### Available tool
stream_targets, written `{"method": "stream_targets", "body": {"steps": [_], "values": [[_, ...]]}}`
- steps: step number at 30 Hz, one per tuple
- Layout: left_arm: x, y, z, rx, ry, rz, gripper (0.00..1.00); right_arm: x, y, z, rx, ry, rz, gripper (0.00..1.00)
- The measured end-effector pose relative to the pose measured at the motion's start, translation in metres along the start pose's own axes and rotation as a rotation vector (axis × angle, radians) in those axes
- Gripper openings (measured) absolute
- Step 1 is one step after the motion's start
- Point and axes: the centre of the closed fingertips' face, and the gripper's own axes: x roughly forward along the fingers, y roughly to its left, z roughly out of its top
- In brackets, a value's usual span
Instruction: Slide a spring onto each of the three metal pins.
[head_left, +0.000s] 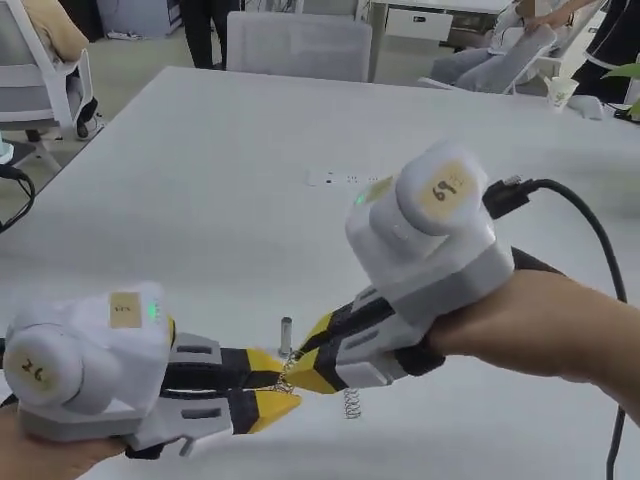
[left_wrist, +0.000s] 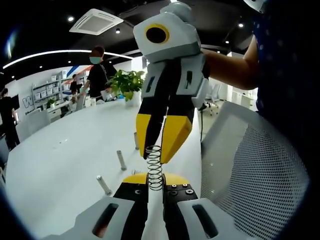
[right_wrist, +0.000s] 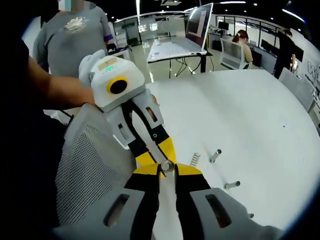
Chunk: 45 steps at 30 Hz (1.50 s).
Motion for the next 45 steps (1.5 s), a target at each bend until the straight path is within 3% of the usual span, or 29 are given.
{"method": "stream_targets", "body": {"steps": [4, 11, 22, 45], "values": [[0.0, -0.004, 0.001, 0.0, 0.003, -0.022, 0.02, 0.003, 0.004, -0.004, -0.045, 0.046, 0.018, 0.09], [0.001, -0.006, -0.002, 0.014, 0.021, -0.034, 0.02, 0.006, 0.007, -0.006, -0.069, 0.08, 0.043, 0.09], [0.005, -0.013, -0.004, 0.066, 0.058, -0.058, 0.02, 0.013, 0.013, -0.015, -0.128, 0.175, 0.074, 0.09], [0.009, -0.011, -0.001, 0.034, 0.021, -0.062, 0.03, 0.008, 0.008, -0.018, -0.11, 0.229, 0.065, 0.08]]}}
